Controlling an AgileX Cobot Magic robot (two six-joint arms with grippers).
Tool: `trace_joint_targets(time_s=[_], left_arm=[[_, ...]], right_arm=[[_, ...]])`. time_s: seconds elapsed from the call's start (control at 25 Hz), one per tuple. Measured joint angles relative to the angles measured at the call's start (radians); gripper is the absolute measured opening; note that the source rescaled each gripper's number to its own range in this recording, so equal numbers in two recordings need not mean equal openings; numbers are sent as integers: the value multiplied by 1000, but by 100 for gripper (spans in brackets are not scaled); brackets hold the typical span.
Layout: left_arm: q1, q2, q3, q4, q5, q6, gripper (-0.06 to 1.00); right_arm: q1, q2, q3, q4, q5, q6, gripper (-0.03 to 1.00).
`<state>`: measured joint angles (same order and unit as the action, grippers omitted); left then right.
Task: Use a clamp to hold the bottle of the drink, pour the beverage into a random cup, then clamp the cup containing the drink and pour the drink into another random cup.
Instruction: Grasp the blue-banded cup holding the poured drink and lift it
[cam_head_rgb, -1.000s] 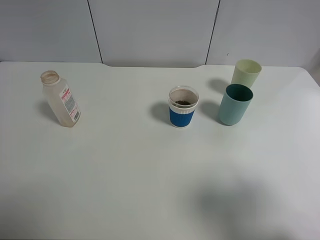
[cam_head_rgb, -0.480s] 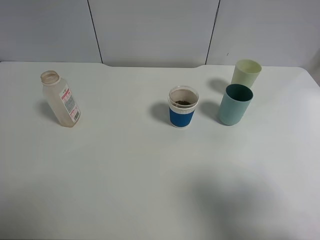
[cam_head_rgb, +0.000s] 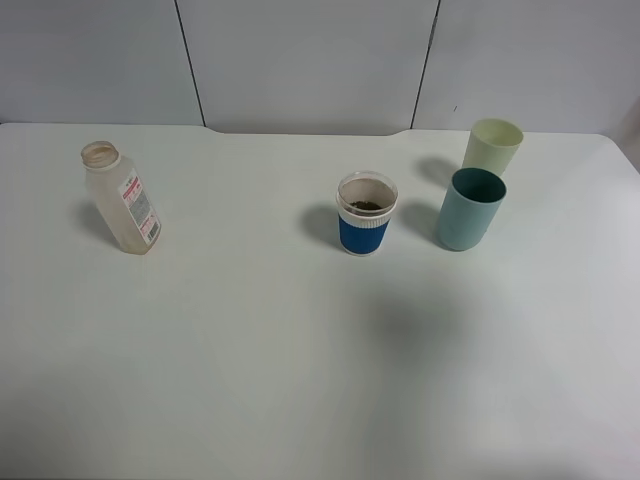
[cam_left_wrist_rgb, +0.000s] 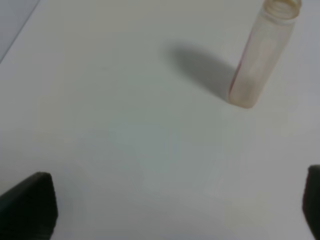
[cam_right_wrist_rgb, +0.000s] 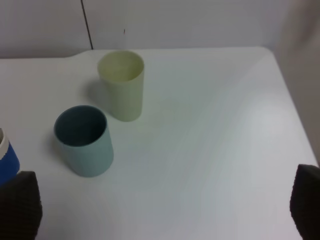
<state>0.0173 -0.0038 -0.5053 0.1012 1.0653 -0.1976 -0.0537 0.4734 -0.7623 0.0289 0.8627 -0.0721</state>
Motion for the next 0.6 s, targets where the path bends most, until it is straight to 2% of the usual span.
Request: trace_joint_targets(time_s=[0.16, 0.36, 0.6], left_arm=[[0, 0, 0, 0, 0, 0, 100], [0, 0, 0, 0, 0, 0, 100], [0, 0, 0, 0, 0, 0, 100]], right_arm=[[22, 126, 0, 15, -57, 0, 100], [184, 277, 0, 2, -168, 3, 100], [359, 457, 0, -64, -276, 92, 100]])
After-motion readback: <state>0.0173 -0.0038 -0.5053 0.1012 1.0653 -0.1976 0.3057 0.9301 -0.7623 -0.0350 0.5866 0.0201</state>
